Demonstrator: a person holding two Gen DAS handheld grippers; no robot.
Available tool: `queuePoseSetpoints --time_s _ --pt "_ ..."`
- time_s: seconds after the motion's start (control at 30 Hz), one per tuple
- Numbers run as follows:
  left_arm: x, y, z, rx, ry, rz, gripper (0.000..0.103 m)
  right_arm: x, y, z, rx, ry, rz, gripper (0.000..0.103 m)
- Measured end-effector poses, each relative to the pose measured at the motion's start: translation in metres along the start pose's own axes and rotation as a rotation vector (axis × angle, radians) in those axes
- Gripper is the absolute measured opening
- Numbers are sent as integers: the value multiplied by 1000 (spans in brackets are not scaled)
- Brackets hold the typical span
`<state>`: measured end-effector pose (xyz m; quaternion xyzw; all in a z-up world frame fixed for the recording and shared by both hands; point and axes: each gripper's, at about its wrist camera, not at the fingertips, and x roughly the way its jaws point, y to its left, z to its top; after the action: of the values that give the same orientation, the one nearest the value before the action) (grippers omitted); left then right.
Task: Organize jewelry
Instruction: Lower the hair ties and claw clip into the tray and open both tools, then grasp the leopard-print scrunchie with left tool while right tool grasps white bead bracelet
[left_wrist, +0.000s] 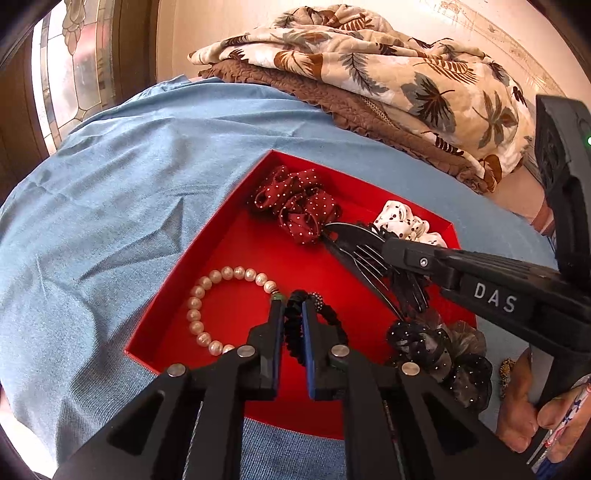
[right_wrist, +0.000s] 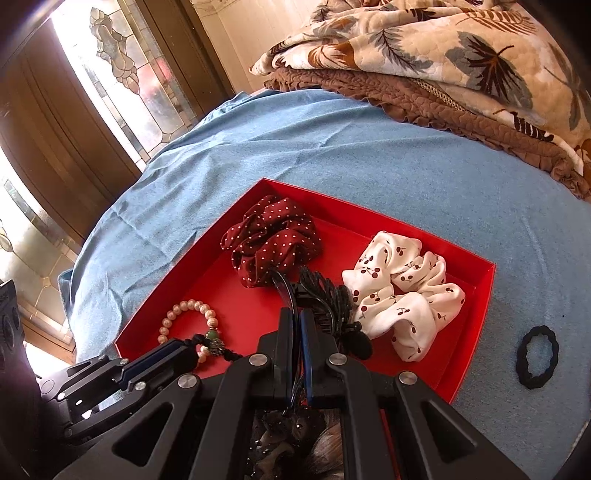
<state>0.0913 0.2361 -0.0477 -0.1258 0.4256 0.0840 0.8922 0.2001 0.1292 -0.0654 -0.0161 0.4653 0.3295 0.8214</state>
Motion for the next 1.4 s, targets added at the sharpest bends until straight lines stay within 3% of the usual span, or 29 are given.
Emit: queuePoseSetpoints --time_s 0.13,0.2,0.27,0.53,0.6,0.67,0.73,1.0,1.13,1.4 --pt "-2 0 -1 8 -13 9 17 -8 2 2 4 -17 8 6" --pt "-6 -1 -1 8 -32 10 31 -16 2 3 12 -31 20 6" --pt "-9 -1 -1 10 -52 11 36 -23 3 5 12 -44 22 6" --pt "-14 -8 -4 41 -82 53 36 -59 -3 1 32 -90 8 8" --pt "-15 -8 -6 44 -87 58 36 -70 -8 -4 43 -100 0 14" --pt "-17 -8 -7 45 -91 64 37 -80 -15 -10 55 -110 -9 34" --pt "-18 -7 -9 45 -93 73 37 -95 -24 -20 74 -130 -25 41" --pt "-36 1 -15 -17 -86 75 37 -164 -79 -72 200 -181 -92 44" --pt "-65 0 -16 -39 -111 57 38 -206 -118 -106 269 -216 -168 51" --pt "-103 -57 -10 48 -137 -21 46 -258 -192 -180 420 -221 -290 52"
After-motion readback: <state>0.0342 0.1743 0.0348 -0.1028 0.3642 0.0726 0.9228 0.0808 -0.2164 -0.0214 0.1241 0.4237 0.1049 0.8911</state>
